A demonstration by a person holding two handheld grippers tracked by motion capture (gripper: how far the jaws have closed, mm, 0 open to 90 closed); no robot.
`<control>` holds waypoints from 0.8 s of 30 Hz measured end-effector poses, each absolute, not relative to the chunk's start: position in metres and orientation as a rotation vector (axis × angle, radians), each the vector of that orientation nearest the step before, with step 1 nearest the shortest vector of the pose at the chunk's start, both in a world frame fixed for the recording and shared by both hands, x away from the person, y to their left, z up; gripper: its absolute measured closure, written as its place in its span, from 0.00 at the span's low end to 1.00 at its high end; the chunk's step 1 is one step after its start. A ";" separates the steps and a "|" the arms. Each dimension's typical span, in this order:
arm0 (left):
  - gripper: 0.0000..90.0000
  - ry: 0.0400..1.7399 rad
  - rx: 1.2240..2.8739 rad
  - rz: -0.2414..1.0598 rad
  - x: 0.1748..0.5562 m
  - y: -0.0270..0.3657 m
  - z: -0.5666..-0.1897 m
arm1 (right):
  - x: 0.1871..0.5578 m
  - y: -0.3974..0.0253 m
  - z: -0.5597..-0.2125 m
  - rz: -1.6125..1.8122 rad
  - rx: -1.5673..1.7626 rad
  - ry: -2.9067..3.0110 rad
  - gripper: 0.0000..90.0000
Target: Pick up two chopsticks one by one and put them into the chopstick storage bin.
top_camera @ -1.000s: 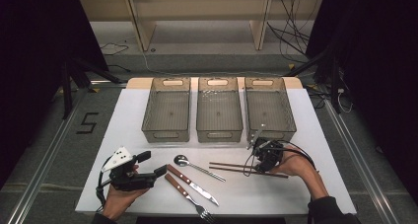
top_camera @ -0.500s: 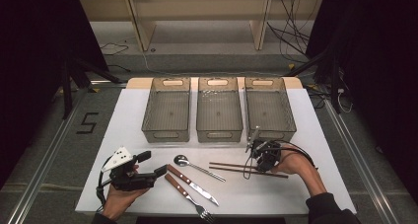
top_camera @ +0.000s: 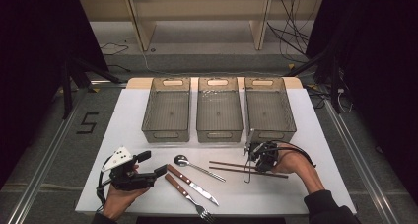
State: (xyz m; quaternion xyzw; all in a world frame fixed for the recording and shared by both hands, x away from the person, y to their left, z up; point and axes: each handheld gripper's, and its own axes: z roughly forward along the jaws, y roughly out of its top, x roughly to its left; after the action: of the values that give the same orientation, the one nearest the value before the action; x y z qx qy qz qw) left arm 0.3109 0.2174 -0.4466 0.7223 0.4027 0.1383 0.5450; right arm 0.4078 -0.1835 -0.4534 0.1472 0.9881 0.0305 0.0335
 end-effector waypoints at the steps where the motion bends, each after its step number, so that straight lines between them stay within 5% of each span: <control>1: 0.17 0.956 1.712 0.329 0.311 0.217 -0.447 | 0.408 -0.183 -0.453 0.083 0.436 3.041 0.92; 24: 0.17 0.957 1.707 0.329 0.311 0.217 -0.446 | 0.402 -0.183 -0.422 0.375 0.431 2.939 0.95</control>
State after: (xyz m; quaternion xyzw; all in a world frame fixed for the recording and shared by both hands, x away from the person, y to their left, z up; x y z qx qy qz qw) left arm 0.3110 0.2171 -0.4459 0.7201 0.4039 0.1387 0.5469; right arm 0.4024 -0.1826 -0.4219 0.1436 0.9789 0.1249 0.0739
